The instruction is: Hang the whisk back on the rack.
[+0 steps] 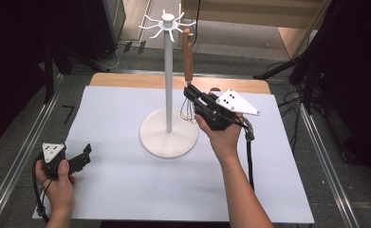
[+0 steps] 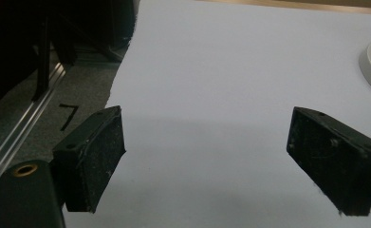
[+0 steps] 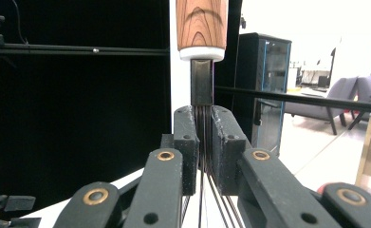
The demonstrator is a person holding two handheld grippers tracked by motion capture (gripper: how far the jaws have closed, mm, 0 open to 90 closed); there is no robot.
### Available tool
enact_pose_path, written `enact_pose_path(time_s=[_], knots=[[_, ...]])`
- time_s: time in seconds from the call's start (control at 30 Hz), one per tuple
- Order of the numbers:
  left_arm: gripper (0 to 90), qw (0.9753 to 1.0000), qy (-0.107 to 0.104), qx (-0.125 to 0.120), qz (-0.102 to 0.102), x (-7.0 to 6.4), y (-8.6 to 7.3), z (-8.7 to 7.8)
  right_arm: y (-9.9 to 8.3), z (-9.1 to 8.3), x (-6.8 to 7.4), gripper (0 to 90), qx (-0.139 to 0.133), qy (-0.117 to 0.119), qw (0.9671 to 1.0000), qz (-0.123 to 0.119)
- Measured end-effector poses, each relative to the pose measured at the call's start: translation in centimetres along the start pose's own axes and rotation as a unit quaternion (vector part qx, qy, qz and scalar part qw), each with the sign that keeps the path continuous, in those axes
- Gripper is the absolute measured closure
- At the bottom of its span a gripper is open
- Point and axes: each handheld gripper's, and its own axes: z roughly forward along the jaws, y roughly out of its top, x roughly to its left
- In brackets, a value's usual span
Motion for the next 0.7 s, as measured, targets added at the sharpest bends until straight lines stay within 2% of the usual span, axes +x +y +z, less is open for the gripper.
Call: enact_pose_path(time_s=[0.2,0.4,0.5,0.57,0.6,0.63,0.7], knots=[[13.2,1.0,0.001,0.0,0.001,-0.03,0.0,0.0,0.39,-0.08,-0.32,80.9,0.012,-0.007,0.9999,0.009],[13.2,1.0,0.002,0.0,0.0,-0.05,0.0,0.01,0.48,-0.18,-0.63,77.8,0.026,0.006,0.9991,0.033],[13.2,1.0,0.001,-0.001,0.0,-0.04,-0.01,0.0,0.34,-0.12,-0.62,76.6,0.036,0.007,0.9987,0.034],[13.2,1.0,0.002,0.0,0.0,-0.05,0.0,0.01,0.29,-0.11,-0.62,74.1,0.04,0.01,0.9986,0.034],[13.2,1.0,0.001,0.0,0.0,-0.05,0.0,0.01,0.29,-0.1,-0.53,68.1,0.044,0.01,0.9983,0.035],[13.2,1.0,0.001,0.001,0.0,-0.05,0.0,0.01,0.29,-0.1,-0.53,68.1,0.044,0.01,0.9983,0.035],[13.2,1.0,0.001,0.002,0.001,-0.01,0.02,0.0,0.33,-0.14,-0.49,62.4,0.049,0.01,0.9981,0.038]])
